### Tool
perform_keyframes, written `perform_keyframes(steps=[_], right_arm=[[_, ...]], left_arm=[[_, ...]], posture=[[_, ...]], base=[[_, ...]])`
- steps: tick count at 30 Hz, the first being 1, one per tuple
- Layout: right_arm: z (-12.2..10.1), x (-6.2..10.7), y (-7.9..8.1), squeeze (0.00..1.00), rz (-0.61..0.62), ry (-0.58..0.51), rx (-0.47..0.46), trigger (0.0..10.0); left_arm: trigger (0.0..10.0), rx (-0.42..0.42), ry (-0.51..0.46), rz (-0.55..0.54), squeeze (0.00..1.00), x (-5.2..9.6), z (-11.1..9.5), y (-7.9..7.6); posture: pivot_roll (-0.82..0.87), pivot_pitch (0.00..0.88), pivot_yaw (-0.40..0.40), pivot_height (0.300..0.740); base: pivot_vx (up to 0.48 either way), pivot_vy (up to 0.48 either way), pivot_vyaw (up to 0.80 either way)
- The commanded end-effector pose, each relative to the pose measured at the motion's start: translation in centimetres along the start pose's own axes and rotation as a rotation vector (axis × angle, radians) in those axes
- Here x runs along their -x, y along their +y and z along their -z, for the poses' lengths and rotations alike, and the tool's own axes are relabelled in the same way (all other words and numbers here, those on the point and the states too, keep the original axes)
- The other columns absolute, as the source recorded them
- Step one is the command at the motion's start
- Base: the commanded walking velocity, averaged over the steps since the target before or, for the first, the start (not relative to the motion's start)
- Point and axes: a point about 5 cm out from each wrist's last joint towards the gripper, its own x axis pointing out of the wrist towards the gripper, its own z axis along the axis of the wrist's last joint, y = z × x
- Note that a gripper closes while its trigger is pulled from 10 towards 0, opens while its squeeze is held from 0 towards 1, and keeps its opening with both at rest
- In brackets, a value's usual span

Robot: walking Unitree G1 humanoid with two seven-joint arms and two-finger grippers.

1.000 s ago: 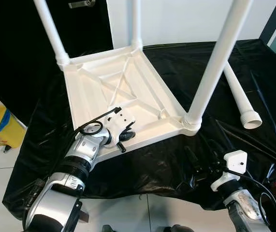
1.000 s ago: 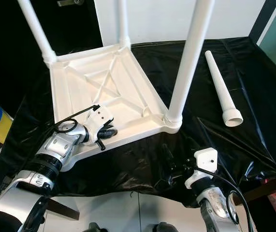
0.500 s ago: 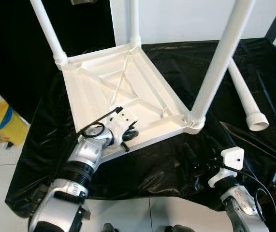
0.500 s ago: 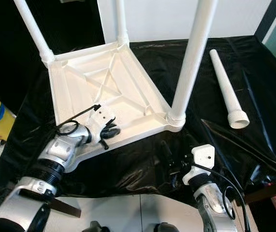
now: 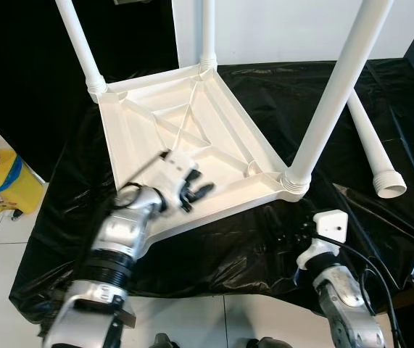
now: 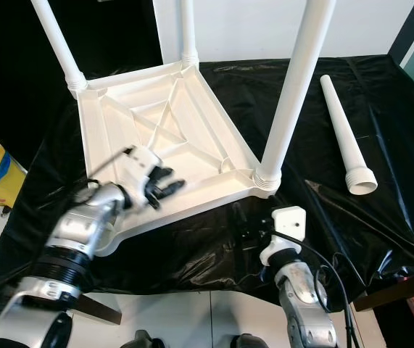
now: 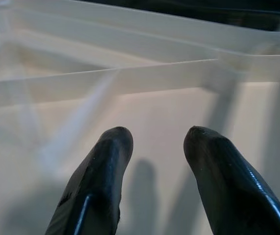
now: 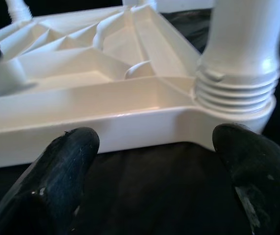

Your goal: Building children table

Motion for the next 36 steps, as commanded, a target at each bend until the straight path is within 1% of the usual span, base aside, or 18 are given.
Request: perform_keyframes(steps=[1,5,9,10,11,14,17,18,19,20,21,23,26,29,31,32,34,36], right_arm=[[0.4,0.1,-0.1,0.00,0.005,0.027,0.011,10.0],[0.5,-0.4,-0.3,0.00,0.005,0.045,0.037,10.0],[0.5,-0.5,-0.3,0.00,0.007,0.047,0.042,10.0],[0.5,-0.7,-0.3,0.00,0.007,0.046,0.041,10.0],[0.5,-0.7,-0.3,0.00,0.007,0.046,0.041,10.0],[0.4,-1.2,-0.5,0.00,0.006,0.048,0.036,10.0],[0.4,-1.2,-0.5,0.00,0.006,0.048,0.036,10.0],[0.5,-1.3,-0.5,0.00,0.007,0.052,0.032,10.0],[0.5,-1.3,-0.5,0.00,0.007,0.052,0.032,10.0],[0.5,-1.5,-0.5,0.00,0.007,0.056,0.030,10.0],[0.5,-1.5,-0.5,0.00,0.007,0.056,0.030,10.0],[0.6,-1.8,-0.5,0.00,0.000,0.059,0.034,10.0],[0.6,-1.9,-0.4,0.00,-0.005,0.061,0.037,10.0],[0.7,-2.1,-0.7,0.00,-0.007,0.070,0.045,10.0],[1.1,-2.3,-0.8,0.00,-0.001,0.101,0.056,10.0],[1.1,-2.3,-0.8,0.00,-0.001,0.101,0.056,10.0],[1.5,-2.6,-0.7,0.00,0.006,0.128,0.057,10.0],[1.6,-2.7,-0.7,0.00,0.005,0.132,0.052,10.0]], left_arm=[[10.0,0.007,-0.010,-0.012,0.00,0.0,0.0,0.1],[10.0,-0.035,-0.013,-0.099,0.00,1.9,-0.2,2.8],[10.0,-0.040,-0.010,-0.106,0.00,2.2,-0.2,3.1],[10.0,-0.088,0.025,-0.136,0.00,2.7,0.1,4.0],[10.0,-0.088,0.025,-0.136,0.00,2.7,0.1,4.0],[10.0,-0.237,0.126,-0.214,0.00,4.4,1.0,6.3],[10.0,-0.237,0.126,-0.214,0.00,4.4,1.0,6.3],[10.0,-0.283,0.161,-0.227,0.00,4.8,1.3,6.7],[10.0,-0.283,0.161,-0.227,0.00,4.8,1.3,6.7],[10.0,-0.326,0.198,-0.239,0.00,5.3,1.7,7.1],[10.0,-0.326,0.198,-0.239,0.00,5.3,1.7,7.1],[10.0,-0.396,0.264,-0.249,0.00,6.0,2.5,7.6],[10.0,-0.406,0.279,-0.249,0.00,6.2,2.7,7.7],[10.0,-0.434,0.294,-0.202,0.00,6.3,3.1,7.4],[10.0,-0.447,0.296,-0.116,0.00,6.1,3.5,6.2],[10.0,-0.447,0.296,-0.116,0.00,6.1,3.5,6.2],[10.0,-0.461,0.303,-0.032,0.00,5.8,4.0,4.9],[10.0,-0.470,0.306,-0.005,0.00,5.8,4.2,4.5]], posture=[[-0.03,0.063,-0.009,0.740],[-0.03,0.065,-0.019,0.740],[-0.03,0.065,-0.019,0.740],[-0.03,0.070,-0.025,0.740],[-0.03,0.070,-0.025,0.740],[-0.03,0.077,-0.025,0.740],[-0.03,0.077,-0.025,0.740],[-0.03,0.077,-0.027,0.740],[-0.03,0.077,-0.027,0.740],[-0.03,0.076,-0.025,0.740],[-0.03,0.076,-0.025,0.740],[-0.03,0.076,-0.022,0.740],[-0.03,0.076,-0.022,0.740],[-0.03,0.075,-0.020,0.740],[-0.02,0.074,-0.019,0.740],[-0.02,0.074,-0.019,0.740],[-0.02,0.072,-0.019,0.740],[-0.02,0.071,-0.020,0.740]], base=[[0.000,0.000,0.00],[0.000,0.000,0.00],[0.000,0.000,0.00],[0.000,0.000,0.00],[0.000,0.000,0.00],[0.000,0.000,0.00],[0.000,0.000,0.00],[0.000,0.000,0.00],[0.000,0.000,0.00],[0.000,0.000,0.00],[0.000,0.000,0.00],[0.000,0.000,0.00],[0.000,0.000,0.00],[0.000,0.000,0.00],[0.000,0.000,0.00],[0.000,0.000,0.00],[0.000,0.000,0.00],[0.000,0.000,0.00]])
